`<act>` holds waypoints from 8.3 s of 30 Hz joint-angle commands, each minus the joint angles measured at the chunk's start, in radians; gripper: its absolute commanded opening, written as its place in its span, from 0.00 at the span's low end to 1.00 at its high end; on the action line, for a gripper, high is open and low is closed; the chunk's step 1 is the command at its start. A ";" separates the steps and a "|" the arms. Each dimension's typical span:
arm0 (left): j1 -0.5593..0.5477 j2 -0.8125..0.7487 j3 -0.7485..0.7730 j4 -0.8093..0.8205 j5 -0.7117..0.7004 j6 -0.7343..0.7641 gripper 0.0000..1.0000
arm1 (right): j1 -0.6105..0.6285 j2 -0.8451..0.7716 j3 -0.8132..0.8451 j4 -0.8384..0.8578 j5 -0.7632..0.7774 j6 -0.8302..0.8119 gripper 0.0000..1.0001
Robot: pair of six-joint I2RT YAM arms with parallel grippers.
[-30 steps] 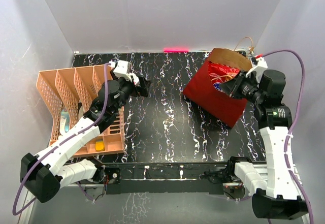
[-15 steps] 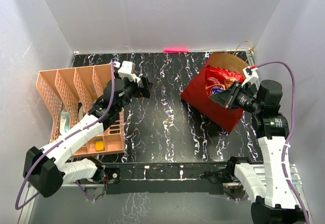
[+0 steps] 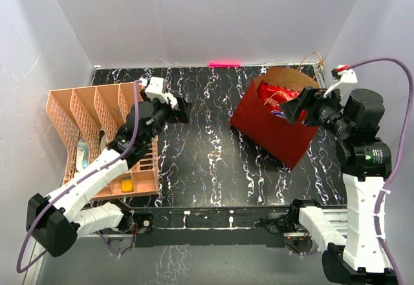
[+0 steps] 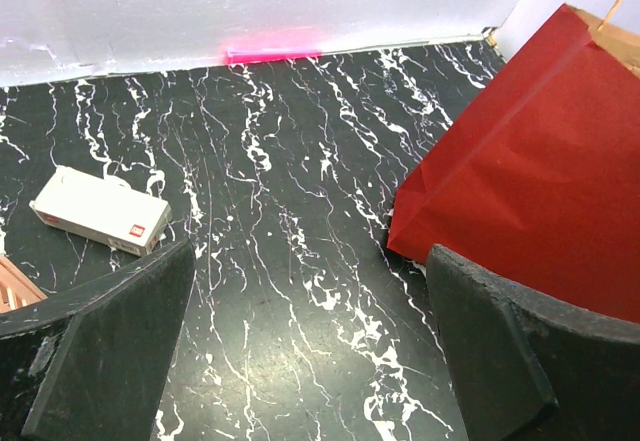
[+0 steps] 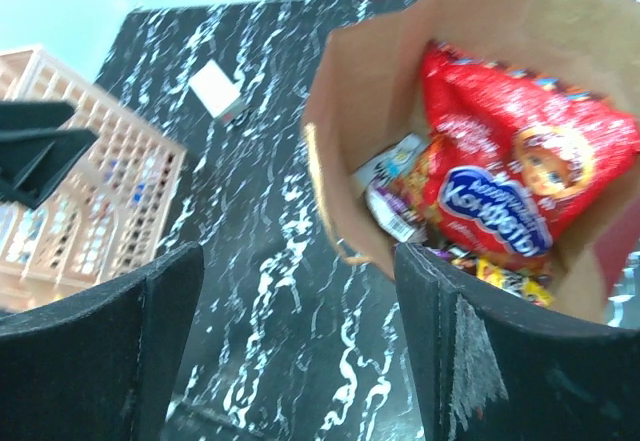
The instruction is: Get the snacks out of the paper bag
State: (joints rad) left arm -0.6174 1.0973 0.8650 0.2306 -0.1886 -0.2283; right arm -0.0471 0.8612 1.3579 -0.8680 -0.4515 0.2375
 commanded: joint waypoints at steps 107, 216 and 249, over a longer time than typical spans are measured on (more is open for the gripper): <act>-0.050 0.805 1.272 -0.638 0.874 -0.049 0.51 | 0.346 0.451 0.162 0.386 0.146 0.024 0.08; 0.131 0.410 0.769 -0.300 1.117 -0.495 0.54 | 0.453 0.396 0.084 0.539 -0.079 0.026 0.08; 0.145 0.456 0.896 -0.383 0.843 -0.468 0.00 | 0.454 0.226 0.048 0.137 0.153 0.135 0.72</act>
State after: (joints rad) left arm -0.4931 1.6146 1.6840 -0.1173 0.7822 -0.7193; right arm 0.4065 1.1671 1.3849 -0.6109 -0.4015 0.3305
